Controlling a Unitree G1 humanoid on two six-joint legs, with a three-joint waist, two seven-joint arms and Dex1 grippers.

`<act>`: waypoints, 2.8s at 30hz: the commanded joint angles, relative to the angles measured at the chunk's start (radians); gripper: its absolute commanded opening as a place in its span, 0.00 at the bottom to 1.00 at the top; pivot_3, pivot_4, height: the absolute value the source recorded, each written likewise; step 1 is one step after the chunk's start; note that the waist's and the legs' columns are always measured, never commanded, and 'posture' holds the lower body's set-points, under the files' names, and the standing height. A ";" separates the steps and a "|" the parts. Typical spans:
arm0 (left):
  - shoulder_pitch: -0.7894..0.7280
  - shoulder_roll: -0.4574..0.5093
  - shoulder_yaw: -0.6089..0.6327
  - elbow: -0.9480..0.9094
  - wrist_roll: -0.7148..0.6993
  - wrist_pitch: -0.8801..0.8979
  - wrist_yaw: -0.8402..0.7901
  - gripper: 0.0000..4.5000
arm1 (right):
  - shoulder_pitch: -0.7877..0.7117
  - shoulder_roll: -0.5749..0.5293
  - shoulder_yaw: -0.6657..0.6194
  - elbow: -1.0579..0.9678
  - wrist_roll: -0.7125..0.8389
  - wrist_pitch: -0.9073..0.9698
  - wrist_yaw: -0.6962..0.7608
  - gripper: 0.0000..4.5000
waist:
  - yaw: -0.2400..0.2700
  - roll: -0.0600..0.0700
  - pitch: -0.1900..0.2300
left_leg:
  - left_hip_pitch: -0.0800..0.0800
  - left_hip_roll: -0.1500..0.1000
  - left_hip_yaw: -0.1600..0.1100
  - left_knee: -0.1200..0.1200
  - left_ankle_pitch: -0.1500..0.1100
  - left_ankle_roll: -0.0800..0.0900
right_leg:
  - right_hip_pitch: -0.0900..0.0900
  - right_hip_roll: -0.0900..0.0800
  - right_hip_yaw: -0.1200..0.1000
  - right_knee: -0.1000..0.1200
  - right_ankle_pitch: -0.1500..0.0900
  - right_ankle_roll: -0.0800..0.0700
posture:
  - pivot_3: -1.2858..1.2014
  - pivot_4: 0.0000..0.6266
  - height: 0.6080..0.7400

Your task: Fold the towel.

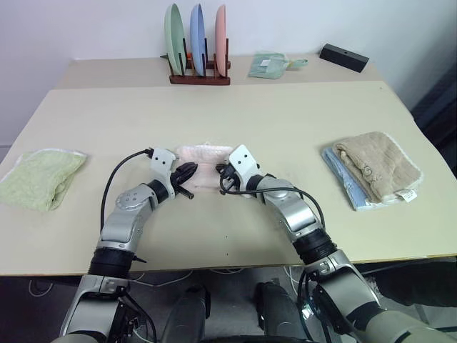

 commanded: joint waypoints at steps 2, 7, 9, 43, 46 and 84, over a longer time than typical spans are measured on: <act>-0.008 0.045 0.177 -0.113 -0.137 0.101 0.030 0.06 | 0.019 -0.102 -0.022 -0.205 -0.008 -0.014 0.068 0.40 | -0.001 0.000 0.000 | -0.001 0.000 0.000 0.001 0.000 0.000 | 0.000 0.000 0.000 0.000 0.000 0.000 | 0.52 0.24 1.00; -0.004 0.111 0.275 -0.146 -0.189 0.230 0.084 0.47 | 0.089 -0.211 -0.034 -0.425 0.040 0.044 0.165 0.97 | -0.002 0.000 0.000 | 0.000 0.000 0.000 0.000 0.000 0.000 | 0.000 0.000 0.000 0.000 0.000 0.000 | 0.52 0.24 1.00; 0.007 0.112 0.328 -0.148 -0.233 0.313 0.135 0.71 | 0.145 -0.271 -0.046 -0.548 0.079 0.081 0.225 1.00 | 0.001 0.000 0.000 | 0.000 0.000 0.000 0.000 0.000 0.000 | 0.000 0.000 0.000 0.000 0.000 0.000 | 0.52 0.24 1.00; -0.253 -0.085 0.630 -0.040 -0.208 -0.012 0.667 0.01 | 0.291 -0.348 -0.002 -0.694 -0.014 0.055 0.203 1.00 | 0.002 -0.003 0.001 | 0.000 0.000 0.000 0.001 0.000 0.000 | 0.002 0.000 0.000 -0.004 0.000 0.000 | 0.52 0.24 1.00; -0.265 -0.029 0.733 0.028 -0.218 -0.116 0.722 0.01 | 0.298 -0.345 0.003 -0.690 -0.017 0.048 0.203 1.00 | 0.004 -0.003 0.001 | 0.000 0.000 0.000 0.000 0.000 0.000 | 0.001 0.000 0.000 -0.005 0.000 0.001 | 0.52 0.24 1.00; 0.164 0.242 0.129 -0.419 -0.134 0.049 0.213 0.97 | 0.249 -0.316 -0.340 -0.500 0.241 0.127 0.163 1.00 | 0.012 -0.006 0.000 | 0.000 0.000 0.001 0.001 0.000 0.000 | 0.004 -0.001 0.000 -0.006 0.001 0.001 | 0.52 0.24 1.00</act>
